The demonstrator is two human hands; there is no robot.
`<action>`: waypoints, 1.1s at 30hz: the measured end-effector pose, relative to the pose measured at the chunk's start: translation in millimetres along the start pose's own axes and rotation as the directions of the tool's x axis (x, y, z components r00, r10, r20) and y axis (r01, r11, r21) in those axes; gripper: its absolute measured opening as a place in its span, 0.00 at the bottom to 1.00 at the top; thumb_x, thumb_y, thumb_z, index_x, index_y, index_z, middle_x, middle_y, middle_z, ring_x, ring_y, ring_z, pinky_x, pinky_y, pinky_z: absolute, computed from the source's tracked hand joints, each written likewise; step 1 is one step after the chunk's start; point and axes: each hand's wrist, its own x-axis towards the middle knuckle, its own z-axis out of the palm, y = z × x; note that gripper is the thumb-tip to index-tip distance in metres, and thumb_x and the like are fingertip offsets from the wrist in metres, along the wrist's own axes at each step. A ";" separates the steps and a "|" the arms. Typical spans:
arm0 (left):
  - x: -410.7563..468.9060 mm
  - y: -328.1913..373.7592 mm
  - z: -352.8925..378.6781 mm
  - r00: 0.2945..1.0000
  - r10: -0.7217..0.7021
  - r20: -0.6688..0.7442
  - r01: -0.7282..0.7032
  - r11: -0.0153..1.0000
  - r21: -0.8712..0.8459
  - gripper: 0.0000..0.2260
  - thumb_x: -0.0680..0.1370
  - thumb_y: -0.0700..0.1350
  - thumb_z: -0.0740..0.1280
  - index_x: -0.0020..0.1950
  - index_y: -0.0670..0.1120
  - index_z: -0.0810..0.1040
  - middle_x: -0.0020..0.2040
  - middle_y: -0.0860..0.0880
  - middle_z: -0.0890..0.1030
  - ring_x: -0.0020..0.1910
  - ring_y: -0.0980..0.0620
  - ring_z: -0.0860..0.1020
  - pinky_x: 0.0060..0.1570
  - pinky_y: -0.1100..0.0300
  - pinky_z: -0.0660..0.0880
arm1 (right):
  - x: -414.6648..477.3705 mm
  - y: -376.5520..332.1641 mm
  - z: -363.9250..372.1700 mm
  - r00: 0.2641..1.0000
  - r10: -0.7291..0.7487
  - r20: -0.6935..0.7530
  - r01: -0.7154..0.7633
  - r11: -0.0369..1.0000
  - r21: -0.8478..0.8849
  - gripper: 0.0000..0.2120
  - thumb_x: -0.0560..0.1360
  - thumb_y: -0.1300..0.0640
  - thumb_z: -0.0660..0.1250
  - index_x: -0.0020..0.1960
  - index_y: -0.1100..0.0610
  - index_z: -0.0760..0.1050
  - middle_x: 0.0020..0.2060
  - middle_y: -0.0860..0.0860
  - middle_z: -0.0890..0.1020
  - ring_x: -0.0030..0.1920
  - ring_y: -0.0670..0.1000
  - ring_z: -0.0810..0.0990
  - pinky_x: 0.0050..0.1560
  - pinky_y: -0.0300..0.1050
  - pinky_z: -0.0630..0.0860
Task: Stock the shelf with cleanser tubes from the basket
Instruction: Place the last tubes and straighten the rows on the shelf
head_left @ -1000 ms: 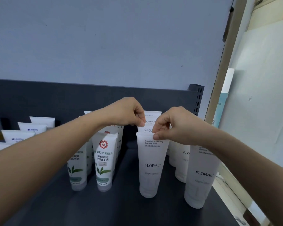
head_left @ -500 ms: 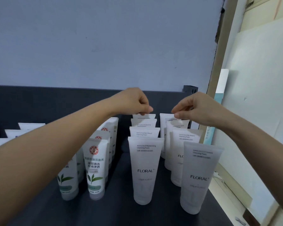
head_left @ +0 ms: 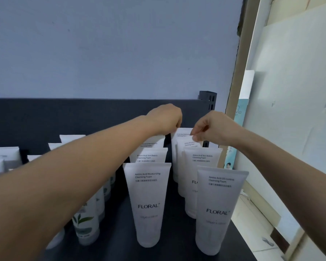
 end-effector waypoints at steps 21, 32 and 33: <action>-9.3 -15.0 -6.5 0.995 -0.090 0.042 0.097 0.977 -0.189 0.06 0.72 0.37 0.71 0.47 0.44 0.84 0.41 0.50 0.84 0.45 0.52 0.82 0.46 0.58 0.77 | 9.4 -7.3 14.4 1.000 -0.011 -0.010 0.012 0.994 0.112 0.04 0.71 0.59 0.75 0.45 0.54 0.84 0.35 0.44 0.83 0.39 0.43 0.80 0.45 0.35 0.75; -38.7 2.4 -39.2 1.000 -0.021 -0.006 0.017 0.923 -0.385 0.05 0.74 0.43 0.71 0.48 0.47 0.86 0.37 0.59 0.81 0.42 0.59 0.78 0.46 0.62 0.74 | -9.1 -12.4 -1.5 1.000 -0.008 -0.028 0.011 0.994 0.109 0.06 0.71 0.55 0.74 0.48 0.52 0.85 0.42 0.45 0.85 0.44 0.42 0.81 0.51 0.39 0.77; -44.1 6.4 -42.0 1.000 0.005 0.025 0.006 0.895 -0.447 0.05 0.74 0.45 0.71 0.47 0.47 0.86 0.38 0.57 0.83 0.40 0.59 0.78 0.46 0.61 0.76 | -17.2 -14.3 -7.7 0.998 -0.021 -0.057 0.028 0.991 0.131 0.05 0.72 0.55 0.74 0.47 0.52 0.85 0.42 0.45 0.85 0.44 0.43 0.81 0.50 0.39 0.77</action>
